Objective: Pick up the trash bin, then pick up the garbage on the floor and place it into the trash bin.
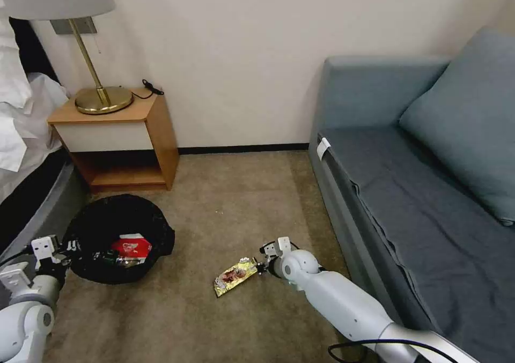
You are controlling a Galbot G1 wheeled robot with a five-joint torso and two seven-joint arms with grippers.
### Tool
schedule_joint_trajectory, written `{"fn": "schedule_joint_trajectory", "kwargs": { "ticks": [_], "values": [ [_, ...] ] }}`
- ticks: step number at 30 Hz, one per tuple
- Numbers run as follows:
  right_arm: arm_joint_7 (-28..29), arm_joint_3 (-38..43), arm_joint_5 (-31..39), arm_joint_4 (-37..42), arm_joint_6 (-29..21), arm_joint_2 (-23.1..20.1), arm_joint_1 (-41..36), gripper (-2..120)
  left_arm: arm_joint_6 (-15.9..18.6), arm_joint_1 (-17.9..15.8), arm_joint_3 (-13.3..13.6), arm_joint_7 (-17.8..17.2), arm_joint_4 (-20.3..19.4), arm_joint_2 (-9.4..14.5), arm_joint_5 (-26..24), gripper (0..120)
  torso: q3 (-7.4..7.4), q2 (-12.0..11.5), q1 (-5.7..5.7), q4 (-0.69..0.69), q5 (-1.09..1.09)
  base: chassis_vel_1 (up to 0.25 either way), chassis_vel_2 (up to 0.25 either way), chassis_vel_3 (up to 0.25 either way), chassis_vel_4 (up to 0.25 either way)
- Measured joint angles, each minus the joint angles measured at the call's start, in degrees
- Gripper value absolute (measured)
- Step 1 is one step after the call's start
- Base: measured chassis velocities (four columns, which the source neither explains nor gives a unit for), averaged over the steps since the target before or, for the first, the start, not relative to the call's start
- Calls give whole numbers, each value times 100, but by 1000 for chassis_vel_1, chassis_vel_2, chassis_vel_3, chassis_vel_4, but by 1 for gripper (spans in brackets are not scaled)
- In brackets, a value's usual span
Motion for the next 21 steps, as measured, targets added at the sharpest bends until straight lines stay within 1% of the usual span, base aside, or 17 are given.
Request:
{"fn": "schedule_joint_trajectory", "kwargs": {
  "ticks": [1, 5, 6, 9, 11, 13, 14, 15, 18, 20, 21],
  "values": [
    [0, 0, 0, 0, 0, 0, 0, 0, 0, 0, 0, 0, 0, 0, 0, 3, 0, 0, 0, 0, 0, 0, 0, 0, 0],
    [186, 146, 170, 476, -20, -207, -21, 0, 5, -21, 37, -7, -4, 9, -2, 3, 0, 0, 0, 0, 0, 0, 0, 0, 0],
    [186, 146, 170, 476, -20, -207, -21, 0, 5, -21, 37, -7, -4, 9, -2, 3, 0, 0, 0, 0, 0, 0, 0, 0, 0],
    [305, 265, 261, 846, -36, -442, -33, 0, 33, -35, 84, -12, -30, 33, -39, 3, 0, 0, 0, 1, 1, 0, 0, 0, 0],
    [322, 287, 275, 911, -38, -499, -36, 0, 38, -37, 94, -14, -34, 41, -49, 3, 0, 0, 0, 1, 0, 0, 0, 0, 0],
    [387, 367, 325, 1169, -46, -743, -51, 0, 46, -54, 145, -16, -24, 72, -70, 3, 0, 0, 0, 0, 1, 0, 0, 0, 0],
    [433, 436, 374, 1359, -49, -941, -66, 0, 46, -69, 181, -18, -1, 84, -74, 3, 0, 0, 0, 0, 1, 0, 0, 0, 0],
    [433, 436, 374, 1359, -49, -941, -66, 0, 46, -69, 181, -18, -1, 84, -74, 3, 0, 0, 0, 0, 1, 0, 0, 0, 0],
    [558, 643, 491, 1845, -56, -1365, -102, 0, 46, -81, 326, -23, 4, 93, -76, 3, 0, 0, 0, 0, 1, 0, 0, 0, 0],
    [594, 694, 522, 1970, -57, -1451, -105, 0, 46, -89, 373, -23, 5, 92, -74, 3, 0, 0, 0, -1, 1, 0, 0, 0, 0],
    [649, 774, 559, 2195, -57, -1593, -105, 0, 44, -110, 474, -22, 4, 75, -66, 3, 0, 0, 0, -1, 1, 0, 0, 0, 0]
  ]
}}
